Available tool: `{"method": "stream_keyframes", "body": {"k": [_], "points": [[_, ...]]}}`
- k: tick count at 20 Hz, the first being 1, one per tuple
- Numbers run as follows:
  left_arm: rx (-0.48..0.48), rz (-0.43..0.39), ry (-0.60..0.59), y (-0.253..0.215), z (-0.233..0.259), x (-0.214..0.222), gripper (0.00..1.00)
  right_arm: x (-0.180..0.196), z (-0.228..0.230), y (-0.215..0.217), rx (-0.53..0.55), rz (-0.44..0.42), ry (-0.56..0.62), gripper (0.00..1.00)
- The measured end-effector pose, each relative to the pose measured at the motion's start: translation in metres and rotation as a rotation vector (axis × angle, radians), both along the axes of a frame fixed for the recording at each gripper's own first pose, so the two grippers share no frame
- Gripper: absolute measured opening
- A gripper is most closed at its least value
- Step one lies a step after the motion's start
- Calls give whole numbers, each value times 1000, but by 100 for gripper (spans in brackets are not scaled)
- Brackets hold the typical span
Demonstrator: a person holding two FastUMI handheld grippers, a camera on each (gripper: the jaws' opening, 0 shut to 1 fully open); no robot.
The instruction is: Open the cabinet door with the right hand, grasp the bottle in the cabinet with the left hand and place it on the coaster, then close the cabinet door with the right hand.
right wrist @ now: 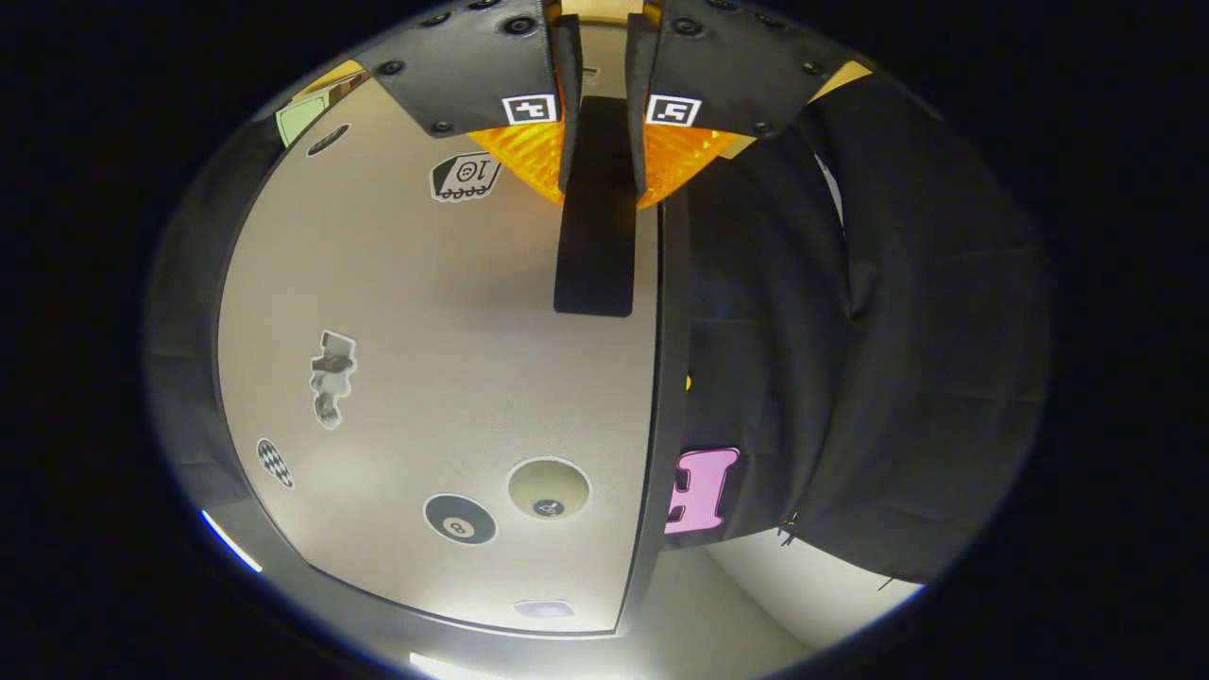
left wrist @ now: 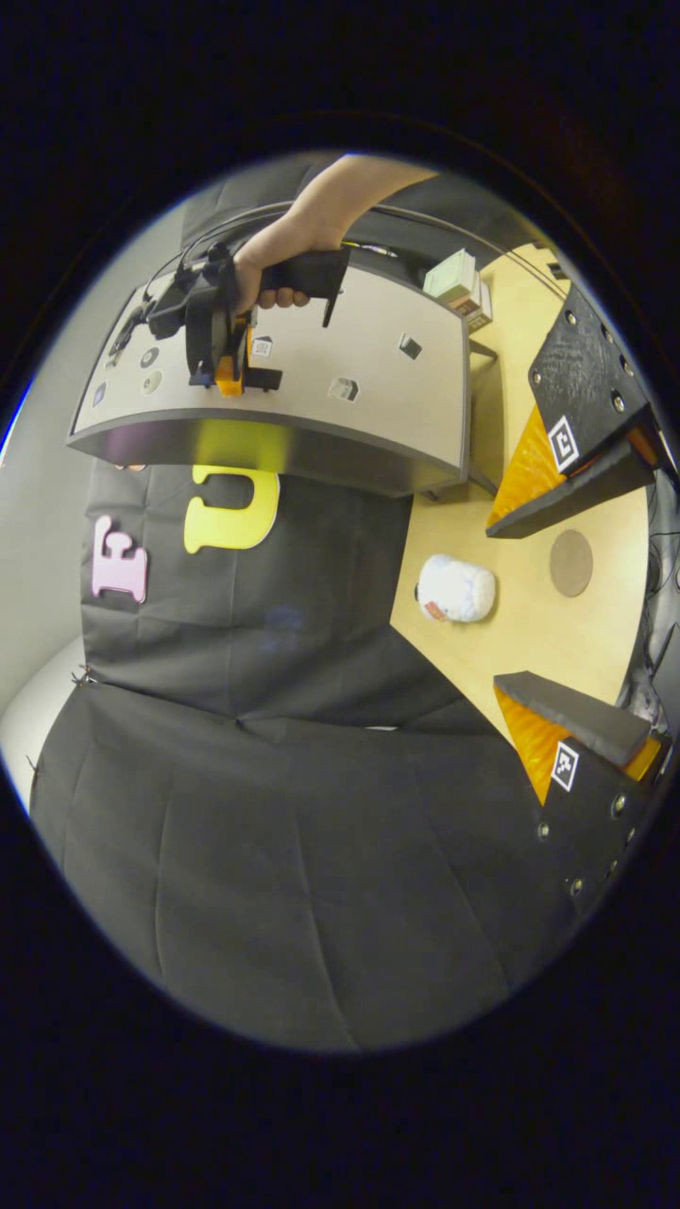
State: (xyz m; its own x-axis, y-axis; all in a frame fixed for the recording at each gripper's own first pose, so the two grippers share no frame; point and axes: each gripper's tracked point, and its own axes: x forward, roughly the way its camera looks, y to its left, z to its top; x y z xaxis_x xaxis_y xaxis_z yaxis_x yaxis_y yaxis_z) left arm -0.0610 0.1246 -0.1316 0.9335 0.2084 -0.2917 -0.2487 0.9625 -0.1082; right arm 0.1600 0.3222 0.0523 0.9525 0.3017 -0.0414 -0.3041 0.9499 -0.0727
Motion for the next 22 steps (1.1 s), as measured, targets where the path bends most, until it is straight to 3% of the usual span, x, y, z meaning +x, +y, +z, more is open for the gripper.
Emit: {"method": "stream_keyframes", "body": {"k": [1, 8, 14, 22], "points": [[5, -3, -1, -1, 0, 0, 87, 1, 2, 2, -5, 15, 1, 13], [47, -4, -14, -13, 14, -5, 86, -18, 2, -2, -18, 97, 8, 10], [70, -12, 2, -33, 12, -23, 86, -47, 5, -7, -16, 199, 26, 13], [90, -27, -3, -48, 23, -27, 86, -53, 3, -12, -13, 304, 59, 13]]}}
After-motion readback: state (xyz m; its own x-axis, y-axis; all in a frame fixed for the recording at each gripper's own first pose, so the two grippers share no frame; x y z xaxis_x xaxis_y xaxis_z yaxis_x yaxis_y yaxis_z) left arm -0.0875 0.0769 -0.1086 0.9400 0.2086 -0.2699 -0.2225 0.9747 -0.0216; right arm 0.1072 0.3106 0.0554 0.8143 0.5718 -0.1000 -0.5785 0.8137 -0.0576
